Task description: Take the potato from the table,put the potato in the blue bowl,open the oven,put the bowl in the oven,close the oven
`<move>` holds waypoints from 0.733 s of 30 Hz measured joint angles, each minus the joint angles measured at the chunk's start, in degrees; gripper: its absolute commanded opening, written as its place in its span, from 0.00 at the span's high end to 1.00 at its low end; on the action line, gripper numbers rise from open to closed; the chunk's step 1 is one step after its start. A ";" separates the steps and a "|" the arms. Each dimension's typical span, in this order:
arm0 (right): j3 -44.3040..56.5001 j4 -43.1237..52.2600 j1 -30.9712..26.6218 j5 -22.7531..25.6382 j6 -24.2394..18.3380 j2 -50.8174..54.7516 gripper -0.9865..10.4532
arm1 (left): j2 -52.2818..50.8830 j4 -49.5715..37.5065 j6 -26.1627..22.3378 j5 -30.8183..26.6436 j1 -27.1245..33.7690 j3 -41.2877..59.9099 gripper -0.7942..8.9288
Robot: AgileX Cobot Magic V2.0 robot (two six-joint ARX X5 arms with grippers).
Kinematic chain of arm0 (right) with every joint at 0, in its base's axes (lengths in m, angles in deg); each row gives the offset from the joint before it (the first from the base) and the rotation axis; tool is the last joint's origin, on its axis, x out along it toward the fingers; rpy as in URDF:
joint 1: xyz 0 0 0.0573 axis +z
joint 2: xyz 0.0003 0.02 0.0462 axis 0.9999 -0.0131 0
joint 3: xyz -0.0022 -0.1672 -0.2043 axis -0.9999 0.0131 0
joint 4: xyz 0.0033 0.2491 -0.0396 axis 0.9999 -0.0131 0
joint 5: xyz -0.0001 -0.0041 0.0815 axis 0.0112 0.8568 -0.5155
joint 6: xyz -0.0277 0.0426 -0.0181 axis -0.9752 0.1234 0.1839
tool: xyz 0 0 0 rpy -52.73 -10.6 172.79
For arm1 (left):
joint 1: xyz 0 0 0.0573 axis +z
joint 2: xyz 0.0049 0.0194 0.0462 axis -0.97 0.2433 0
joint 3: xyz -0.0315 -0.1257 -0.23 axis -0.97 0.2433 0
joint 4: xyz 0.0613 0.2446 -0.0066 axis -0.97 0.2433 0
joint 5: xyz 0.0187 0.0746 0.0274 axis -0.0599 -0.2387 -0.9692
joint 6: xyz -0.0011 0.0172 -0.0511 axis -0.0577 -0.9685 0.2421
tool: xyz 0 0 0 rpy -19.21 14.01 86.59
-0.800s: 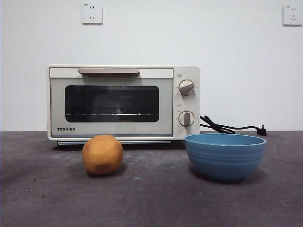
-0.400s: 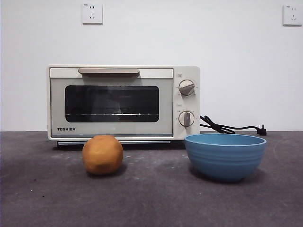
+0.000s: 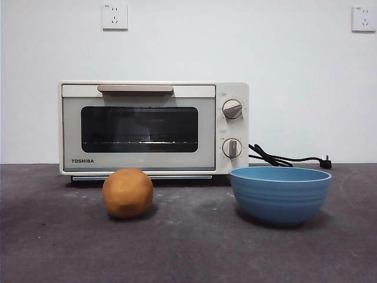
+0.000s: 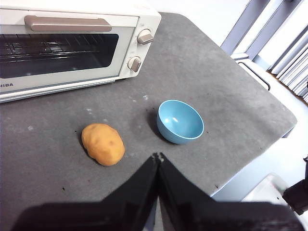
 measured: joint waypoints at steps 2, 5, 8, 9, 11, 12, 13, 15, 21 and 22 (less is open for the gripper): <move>0.00 0.15 0.02 -0.04 0.02 0.00 0.41 | 0.00 0.00 -0.15 0.00 0.00 0.00 0.93; 0.00 0.35 0.04 -0.04 0.04 0.00 0.37 | 0.00 0.00 -0.17 0.00 0.00 0.00 0.93; 0.00 0.90 0.61 -0.04 0.26 -0.24 0.37 | 0.00 0.00 -0.17 0.00 0.00 0.00 0.93; 0.00 1.25 0.90 -0.04 0.52 -0.44 0.37 | 0.00 0.00 -0.17 0.00 0.00 0.00 0.93; 0.00 2.43 1.64 -0.09 1.25 -1.03 0.37 | 0.00 -0.02 -0.17 0.00 0.00 0.00 0.93; 0.00 3.23 2.19 -0.11 1.64 -1.51 0.37 | 0.00 -0.04 -0.17 0.00 0.00 0.00 0.93; 0.00 4.22 2.84 -0.11 2.01 -2.10 0.37 | 0.00 -0.04 -0.17 0.00 0.00 0.00 0.93; 0.00 6.14 4.37 -0.11 2.91 -3.58 0.37 | 0.00 -0.07 -0.17 0.00 0.00 0.00 0.93; 0.00 14.29 11.21 1.73 6.40 -10.56 0.37 | 0.00 -0.07 -0.17 0.00 0.00 0.00 0.93; -0.02 16.00 12.59 2.91 7.06 -12.07 0.37 | 0.00 -0.07 -0.17 0.00 0.00 0.00 0.93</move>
